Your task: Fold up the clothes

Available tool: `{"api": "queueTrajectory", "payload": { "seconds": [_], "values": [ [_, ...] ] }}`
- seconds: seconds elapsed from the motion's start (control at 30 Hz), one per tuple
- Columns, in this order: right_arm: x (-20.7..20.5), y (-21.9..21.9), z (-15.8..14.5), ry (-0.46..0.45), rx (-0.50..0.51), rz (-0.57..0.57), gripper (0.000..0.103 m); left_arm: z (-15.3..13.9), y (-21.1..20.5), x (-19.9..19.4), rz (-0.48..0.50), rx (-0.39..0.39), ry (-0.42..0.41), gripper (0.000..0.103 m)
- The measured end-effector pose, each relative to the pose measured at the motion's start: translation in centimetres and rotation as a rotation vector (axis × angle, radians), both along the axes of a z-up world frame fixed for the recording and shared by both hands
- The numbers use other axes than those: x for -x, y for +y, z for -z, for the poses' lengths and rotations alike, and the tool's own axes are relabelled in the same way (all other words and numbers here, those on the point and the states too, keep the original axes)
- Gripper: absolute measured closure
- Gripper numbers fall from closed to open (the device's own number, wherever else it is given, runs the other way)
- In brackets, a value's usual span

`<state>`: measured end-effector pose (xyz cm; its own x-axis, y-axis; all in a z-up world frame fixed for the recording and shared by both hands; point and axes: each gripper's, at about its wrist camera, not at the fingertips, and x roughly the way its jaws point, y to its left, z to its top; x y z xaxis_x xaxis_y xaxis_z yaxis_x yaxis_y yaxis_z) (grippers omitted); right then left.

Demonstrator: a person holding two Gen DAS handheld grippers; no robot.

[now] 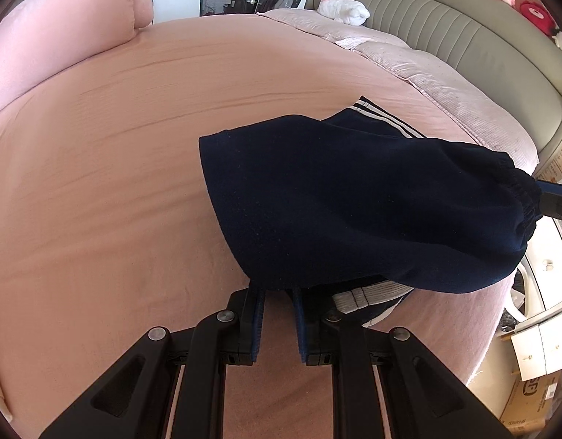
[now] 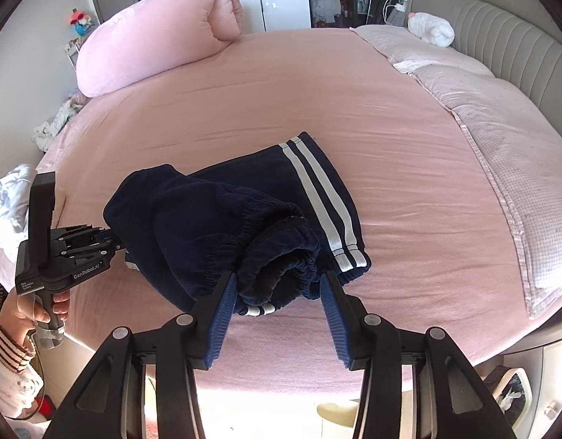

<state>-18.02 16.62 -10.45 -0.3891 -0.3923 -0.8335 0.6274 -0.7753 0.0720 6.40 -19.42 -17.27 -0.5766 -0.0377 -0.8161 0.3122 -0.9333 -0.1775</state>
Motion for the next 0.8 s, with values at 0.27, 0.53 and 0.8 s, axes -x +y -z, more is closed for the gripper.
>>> {"api": "queueTrajectory", "payload": {
  "seconds": [0.27, 0.53, 0.8],
  "values": [
    [-2.3, -2.0, -2.0, 0.129, -0.028, -0.124, 0.056, 0.1, -0.6, -1.1, -0.026, -0.067, 0.018, 0.09],
    [-1.9, -3.8, 0.4, 0.05, -0.057, -0.185, 0.056, 0.2, -0.5, -1.6, -0.013, -0.062, 0.02, 0.09],
    [0.5, -3.2, 4.2, -0.062, -0.053, -0.138, 0.056, 0.3, 0.0, -2.4, 0.015, -0.065, 0.029, 0.09]
  ]
}}
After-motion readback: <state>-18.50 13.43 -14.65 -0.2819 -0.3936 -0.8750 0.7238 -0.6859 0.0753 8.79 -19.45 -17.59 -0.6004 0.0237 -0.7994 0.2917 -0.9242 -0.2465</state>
